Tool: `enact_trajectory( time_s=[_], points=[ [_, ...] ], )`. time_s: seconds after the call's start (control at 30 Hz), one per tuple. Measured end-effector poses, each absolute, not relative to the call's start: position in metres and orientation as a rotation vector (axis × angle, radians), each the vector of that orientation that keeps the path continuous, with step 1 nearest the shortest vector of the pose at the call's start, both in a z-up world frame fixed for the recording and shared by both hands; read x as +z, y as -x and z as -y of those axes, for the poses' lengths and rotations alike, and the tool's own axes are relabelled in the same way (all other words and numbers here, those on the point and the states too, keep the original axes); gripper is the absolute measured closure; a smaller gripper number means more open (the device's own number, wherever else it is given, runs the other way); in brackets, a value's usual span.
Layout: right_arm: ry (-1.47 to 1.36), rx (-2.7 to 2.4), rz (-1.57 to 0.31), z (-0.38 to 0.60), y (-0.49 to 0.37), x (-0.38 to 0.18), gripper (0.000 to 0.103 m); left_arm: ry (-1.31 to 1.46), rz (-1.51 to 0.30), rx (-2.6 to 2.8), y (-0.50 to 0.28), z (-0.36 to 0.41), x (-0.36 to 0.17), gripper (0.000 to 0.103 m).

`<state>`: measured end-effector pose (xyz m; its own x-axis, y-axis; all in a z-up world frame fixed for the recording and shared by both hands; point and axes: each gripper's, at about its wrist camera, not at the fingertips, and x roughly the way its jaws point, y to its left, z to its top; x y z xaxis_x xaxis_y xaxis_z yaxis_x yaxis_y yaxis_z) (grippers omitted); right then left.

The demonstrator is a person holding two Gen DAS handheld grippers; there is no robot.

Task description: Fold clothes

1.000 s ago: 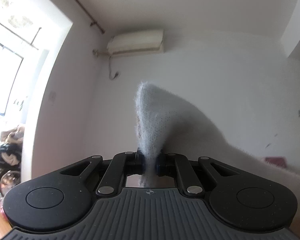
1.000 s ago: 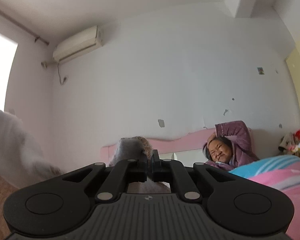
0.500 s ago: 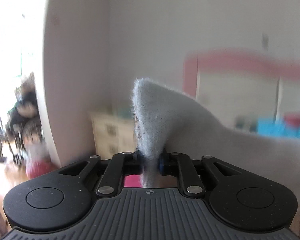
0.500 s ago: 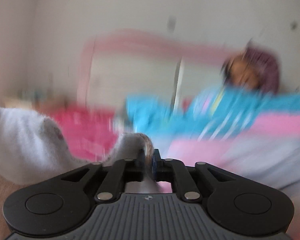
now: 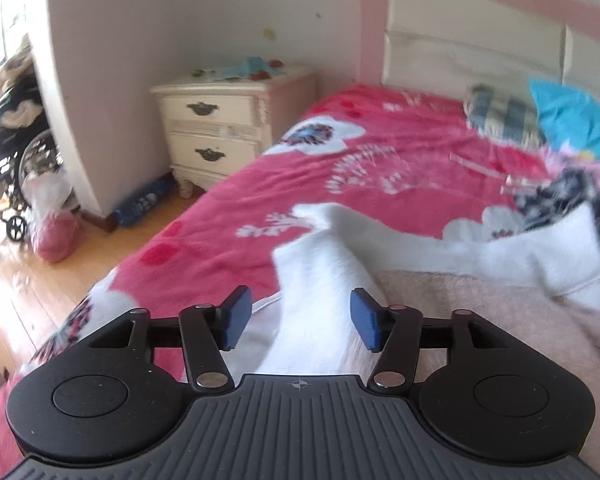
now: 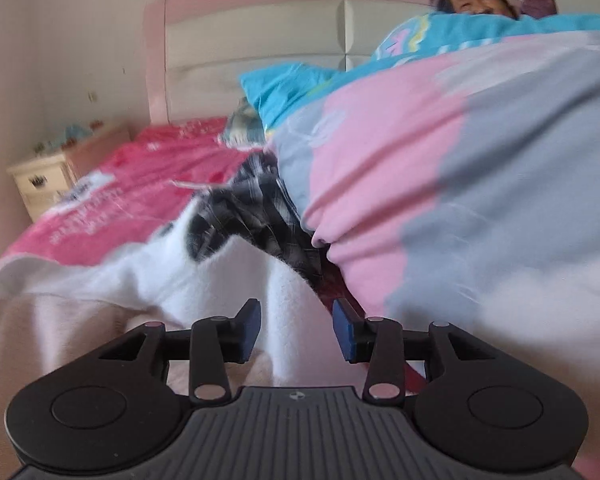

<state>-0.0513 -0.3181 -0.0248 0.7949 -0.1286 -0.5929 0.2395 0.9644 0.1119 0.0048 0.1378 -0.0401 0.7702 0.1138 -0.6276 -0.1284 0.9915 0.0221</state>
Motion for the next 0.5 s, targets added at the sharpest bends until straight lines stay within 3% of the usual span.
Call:
enact_trajectory(
  time_s=[0.4, 0.5],
  points=[
    [-0.293, 0.068, -0.435, 0.315, 0.193, 0.115, 0.06, 0.242, -0.71, 0.132, 0.17, -0.178, 0.038, 0.045],
    [-0.255, 0.157, -0.401, 0.318, 0.25, 0.16, 0.055, 0.248, -0.727, 0.125, 0.22, -0.187, 0.056, 0.045]
  ],
)
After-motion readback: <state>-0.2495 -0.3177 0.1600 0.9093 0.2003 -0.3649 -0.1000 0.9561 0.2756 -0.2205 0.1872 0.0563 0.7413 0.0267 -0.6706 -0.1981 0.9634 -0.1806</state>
